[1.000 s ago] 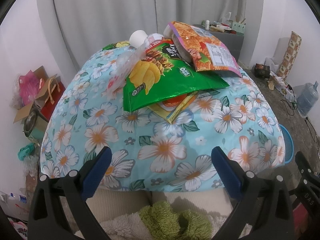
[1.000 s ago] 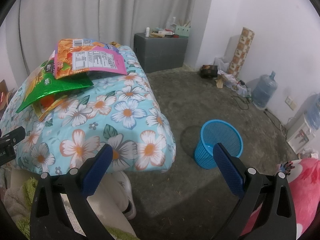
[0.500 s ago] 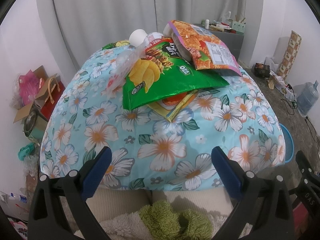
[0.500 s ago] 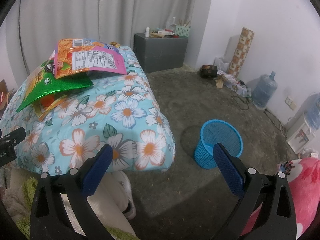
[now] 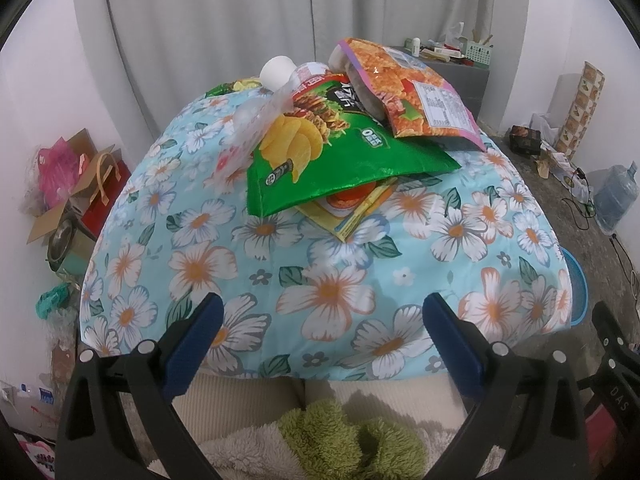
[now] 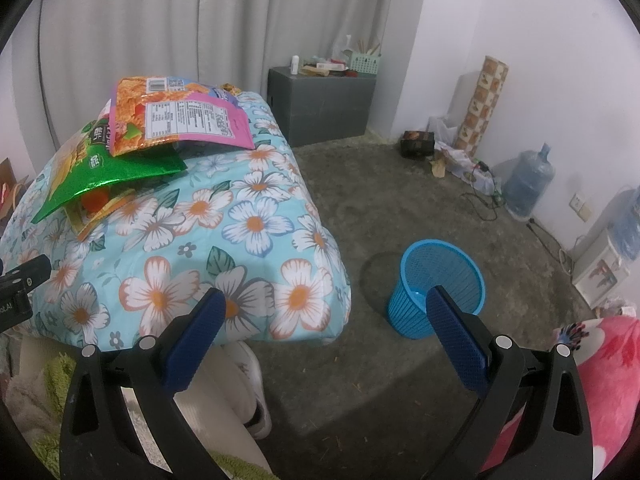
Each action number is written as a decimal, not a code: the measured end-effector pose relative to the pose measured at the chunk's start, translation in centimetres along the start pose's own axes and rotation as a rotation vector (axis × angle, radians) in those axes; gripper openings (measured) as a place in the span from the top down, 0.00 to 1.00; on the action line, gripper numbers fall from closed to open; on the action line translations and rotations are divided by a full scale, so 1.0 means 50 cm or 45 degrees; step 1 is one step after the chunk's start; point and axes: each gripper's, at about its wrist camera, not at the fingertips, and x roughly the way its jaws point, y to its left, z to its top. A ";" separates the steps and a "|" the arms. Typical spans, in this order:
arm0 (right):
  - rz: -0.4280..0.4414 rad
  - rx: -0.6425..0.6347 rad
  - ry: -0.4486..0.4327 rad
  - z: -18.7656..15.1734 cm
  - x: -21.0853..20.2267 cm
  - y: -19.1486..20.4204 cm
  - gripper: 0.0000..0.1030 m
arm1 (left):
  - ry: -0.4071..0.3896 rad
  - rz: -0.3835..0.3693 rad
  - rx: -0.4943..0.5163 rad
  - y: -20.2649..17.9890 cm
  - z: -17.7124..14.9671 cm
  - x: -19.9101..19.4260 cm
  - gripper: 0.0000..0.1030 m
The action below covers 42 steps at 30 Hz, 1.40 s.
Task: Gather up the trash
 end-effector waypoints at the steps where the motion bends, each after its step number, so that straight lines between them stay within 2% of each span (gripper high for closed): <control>1: 0.000 0.001 0.000 0.000 0.000 0.000 0.06 | 0.000 0.000 0.001 -0.001 0.002 0.001 0.05; 11: 0.020 -0.002 0.012 0.011 0.015 0.015 0.06 | -0.041 0.007 0.002 0.022 -0.004 -0.003 0.05; 15: 0.107 -0.005 -0.021 0.048 0.027 0.037 0.06 | -0.075 0.021 -0.007 0.052 0.023 -0.002 0.05; 17: 0.173 0.004 -0.029 0.067 0.034 0.044 0.06 | -0.093 0.019 -0.027 0.076 0.037 -0.002 0.05; 20: 0.390 0.086 -0.057 0.103 0.054 0.048 0.06 | -0.120 -0.006 -0.040 0.104 0.062 0.003 0.05; 21: 0.431 0.117 -0.063 0.111 0.059 0.049 0.06 | -0.128 -0.023 -0.043 0.115 0.074 0.009 0.05; 25: 0.675 0.297 -0.013 0.151 0.103 0.046 0.07 | -0.179 -0.162 -0.053 0.151 0.104 0.019 0.05; 26: 0.778 0.370 0.027 0.164 0.126 0.044 0.07 | -0.195 -0.208 -0.053 0.159 0.109 0.021 0.05; 30: 1.046 0.581 0.159 0.194 0.199 0.050 0.15 | -0.254 -0.382 -0.079 0.177 0.122 0.027 0.05; 32: 1.131 0.661 0.214 0.203 0.235 0.054 0.18 | -0.251 -0.421 -0.111 0.183 0.126 0.031 0.05; 36: 1.230 0.767 0.296 0.223 0.290 0.073 0.22 | -0.233 -0.461 -0.157 0.198 0.134 0.044 0.05; 42: 1.360 0.912 0.391 0.234 0.344 0.082 0.25 | -0.304 -0.367 -0.125 0.228 0.158 0.069 0.05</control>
